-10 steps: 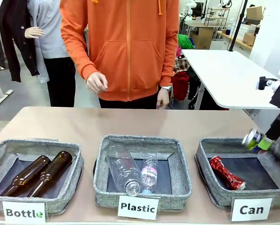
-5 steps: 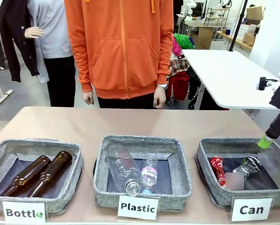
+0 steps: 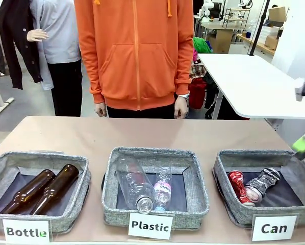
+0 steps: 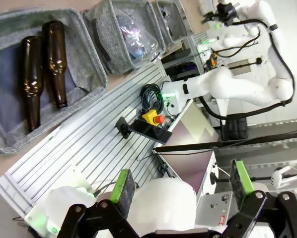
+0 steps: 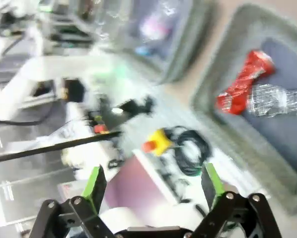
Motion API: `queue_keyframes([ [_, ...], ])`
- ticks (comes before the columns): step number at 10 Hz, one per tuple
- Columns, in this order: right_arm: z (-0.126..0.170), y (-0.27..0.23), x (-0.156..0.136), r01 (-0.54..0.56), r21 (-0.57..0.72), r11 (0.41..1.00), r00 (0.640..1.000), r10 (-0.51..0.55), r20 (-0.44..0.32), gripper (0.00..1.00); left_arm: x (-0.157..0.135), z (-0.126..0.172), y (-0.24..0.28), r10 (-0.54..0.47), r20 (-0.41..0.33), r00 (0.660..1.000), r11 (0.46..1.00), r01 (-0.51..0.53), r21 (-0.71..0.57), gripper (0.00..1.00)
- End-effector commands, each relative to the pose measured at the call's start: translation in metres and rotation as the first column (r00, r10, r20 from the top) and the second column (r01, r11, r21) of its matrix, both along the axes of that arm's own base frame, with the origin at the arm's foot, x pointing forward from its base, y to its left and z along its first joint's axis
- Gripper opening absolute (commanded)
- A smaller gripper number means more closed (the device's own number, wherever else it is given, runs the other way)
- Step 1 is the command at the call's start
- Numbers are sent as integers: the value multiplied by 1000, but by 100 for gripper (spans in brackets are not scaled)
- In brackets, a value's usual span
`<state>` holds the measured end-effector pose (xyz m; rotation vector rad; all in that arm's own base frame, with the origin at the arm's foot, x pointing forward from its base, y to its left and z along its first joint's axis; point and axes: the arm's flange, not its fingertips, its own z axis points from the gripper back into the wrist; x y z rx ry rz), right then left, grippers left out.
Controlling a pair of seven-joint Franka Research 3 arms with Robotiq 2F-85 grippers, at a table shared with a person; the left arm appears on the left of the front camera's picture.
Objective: Sort the can waste into the basket.
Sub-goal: Pick up the can waste from the table and place it in the right Fabric basket.
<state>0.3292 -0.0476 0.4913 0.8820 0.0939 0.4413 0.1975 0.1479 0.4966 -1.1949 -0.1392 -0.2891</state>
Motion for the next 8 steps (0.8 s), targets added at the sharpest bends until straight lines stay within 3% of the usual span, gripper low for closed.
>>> queue_keyframes([
  [1, 11, -24, 0, 459, 453, 764, 882, -334, -332, 100, 2, 1, -2, 3, 11, 1000, 1000, -3, -11, 100],
  [2, 5, -29, 4, 659, 481, 579, 752, -512, -415, 100, 2, 1, -2, 3, 11, 1000, 1000, -3, -11, 100],
  [3, -1, -27, 5, 697, 506, 508, 715, -546, -436, 100, 2, 1, -2, 3, 11, 1000, 1000, -3, -11, 100],
  [4, -7, -22, 9, 659, 533, 530, 746, -551, -374, 100, 2, 1, -2, 3, 11, 1000, 1000, -3, -11, 100],
  [5, 4, -43, -3, 314, 292, 903, 938, -248, -243, 100, 2, 1, -2, 3, 11, 1000, 1000, -3, -11, 100],
  [8, 4, -43, -3, 314, 292, 903, 938, -248, -243, 100, 2, 1, -2, 3, 11, 1000, 1000, -3, -11, 100],
])
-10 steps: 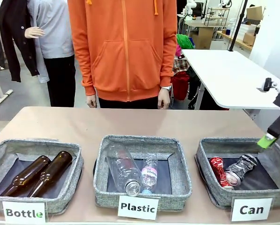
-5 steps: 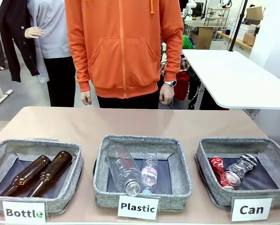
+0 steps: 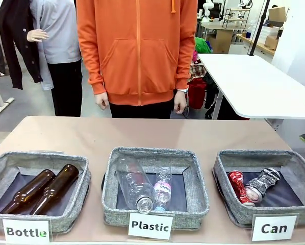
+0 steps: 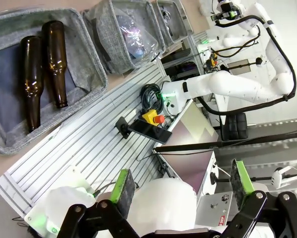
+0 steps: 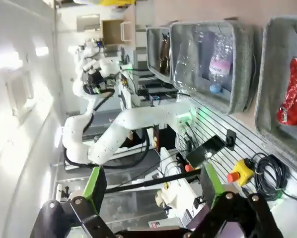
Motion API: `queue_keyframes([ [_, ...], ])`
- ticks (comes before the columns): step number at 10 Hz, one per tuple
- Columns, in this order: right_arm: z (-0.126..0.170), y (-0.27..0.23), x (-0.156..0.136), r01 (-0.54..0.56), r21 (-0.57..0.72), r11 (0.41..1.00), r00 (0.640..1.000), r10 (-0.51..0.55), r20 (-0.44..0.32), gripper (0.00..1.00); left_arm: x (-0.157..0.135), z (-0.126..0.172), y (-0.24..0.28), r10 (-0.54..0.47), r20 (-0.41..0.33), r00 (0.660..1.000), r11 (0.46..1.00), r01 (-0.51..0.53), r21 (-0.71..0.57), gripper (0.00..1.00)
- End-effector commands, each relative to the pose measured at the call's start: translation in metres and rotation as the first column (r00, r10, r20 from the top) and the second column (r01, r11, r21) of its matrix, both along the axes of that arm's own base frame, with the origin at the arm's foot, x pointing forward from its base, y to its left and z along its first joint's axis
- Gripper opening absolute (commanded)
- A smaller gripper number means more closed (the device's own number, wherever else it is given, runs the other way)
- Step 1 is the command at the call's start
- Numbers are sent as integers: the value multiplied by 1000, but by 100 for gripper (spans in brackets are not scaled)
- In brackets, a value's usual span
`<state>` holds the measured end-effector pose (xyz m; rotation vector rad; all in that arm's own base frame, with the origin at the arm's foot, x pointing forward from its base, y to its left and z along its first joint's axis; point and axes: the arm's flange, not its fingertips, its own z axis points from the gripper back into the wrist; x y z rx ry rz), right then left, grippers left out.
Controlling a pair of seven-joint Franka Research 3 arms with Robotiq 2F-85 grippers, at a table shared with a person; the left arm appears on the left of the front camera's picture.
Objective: Sort the can waste into the basket.
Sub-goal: Pick up the can waste from the table and place it in the right Fabric basket.
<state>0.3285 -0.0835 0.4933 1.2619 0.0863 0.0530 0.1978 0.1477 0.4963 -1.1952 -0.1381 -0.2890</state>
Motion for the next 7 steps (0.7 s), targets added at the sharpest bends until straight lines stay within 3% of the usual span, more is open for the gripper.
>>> queue_keyframes([
  [1, 2, -7, -2, -24, -12, 1000, 999, 25, 29, 100, 2, 1, -2, 4, 11, 1000, 1000, -3, -11, 100],
  [7, 2, -7, -2, -24, -12, 1000, 999, 25, 29, 100, 2, 1, -2, 4, 11, 1000, 1000, -3, -11, 100],
])
